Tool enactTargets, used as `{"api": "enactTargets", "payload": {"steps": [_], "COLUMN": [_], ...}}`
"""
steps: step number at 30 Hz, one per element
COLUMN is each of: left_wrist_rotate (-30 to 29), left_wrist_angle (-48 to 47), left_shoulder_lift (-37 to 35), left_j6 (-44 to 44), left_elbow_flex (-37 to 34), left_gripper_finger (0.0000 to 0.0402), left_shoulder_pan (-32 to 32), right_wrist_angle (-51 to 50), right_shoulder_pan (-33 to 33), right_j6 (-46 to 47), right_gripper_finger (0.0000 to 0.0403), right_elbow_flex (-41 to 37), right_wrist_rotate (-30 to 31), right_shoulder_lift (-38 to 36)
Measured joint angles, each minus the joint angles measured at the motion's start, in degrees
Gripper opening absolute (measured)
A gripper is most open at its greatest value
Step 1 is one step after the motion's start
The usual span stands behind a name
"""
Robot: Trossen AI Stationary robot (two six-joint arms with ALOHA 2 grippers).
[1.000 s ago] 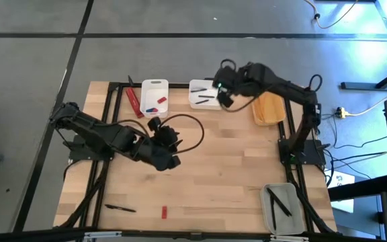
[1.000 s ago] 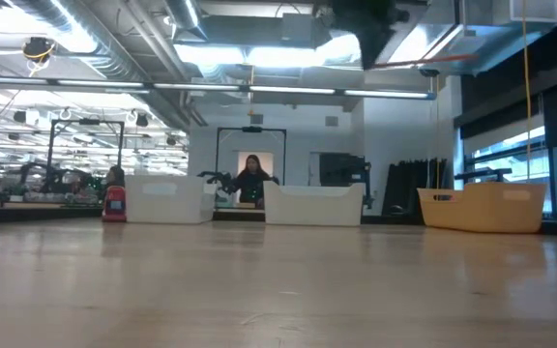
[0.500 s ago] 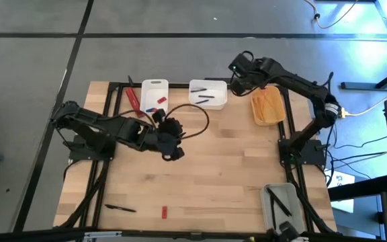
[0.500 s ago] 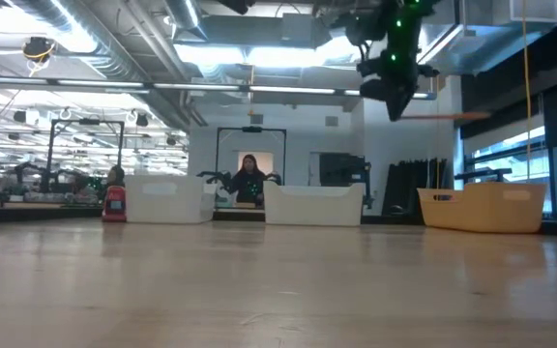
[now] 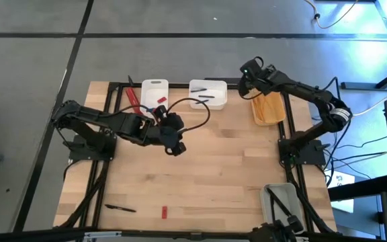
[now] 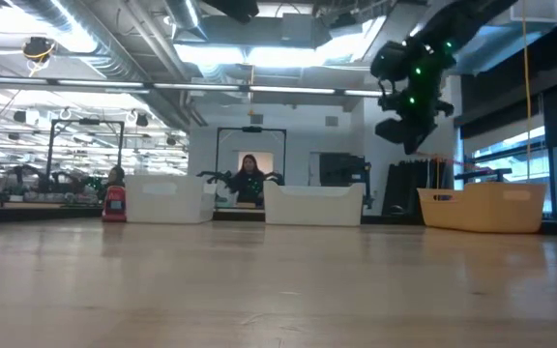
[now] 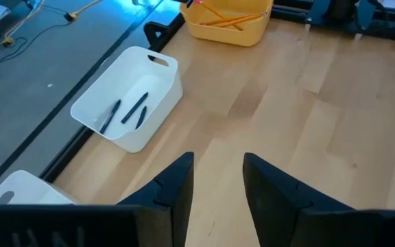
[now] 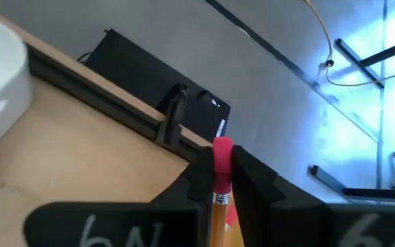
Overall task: Sort crayons/erasers/pens/pencils in bins
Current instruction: Put the yellow pencil into the yellow bin
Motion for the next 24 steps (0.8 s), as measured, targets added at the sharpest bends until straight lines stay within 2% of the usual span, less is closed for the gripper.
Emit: {"api": "enactTargets", "payload": {"steps": [7, 14, 19, 24], "left_wrist_rotate": [0.0, 0.03, 2.08, 2.69], "left_wrist_angle": [0.02, 1.39, 5.91, 8.58], "left_shoulder_lift": [0.0, 0.0, 0.0, 0.0], "left_j6": [0.02, 0.58, 7.14, 9.28], "left_elbow_flex": [0.0, 0.0, 0.0, 0.0], "left_gripper_finger": [0.0119, 0.0119, 0.0119, 0.0119], "left_shoulder_pan": [1.5, 1.67, 1.41, 1.39], "right_wrist_angle": [13.03, 12.97, 12.98, 12.77], "right_shoulder_pan": [-1.28, -1.3, -1.32, -1.32], "right_j6": [-1.56, -0.12, 1.44, 1.51], "right_gripper_finger": [0.0042, 0.0042, 0.0042, 0.0042], "right_elbow_flex": [-8.72, -11.49, -12.86, -12.86], "right_wrist_rotate": [-0.7, -2.71, -4.11, -3.76], "right_shoulder_lift": [-1.23, -1.19, -1.19, -1.17]}}
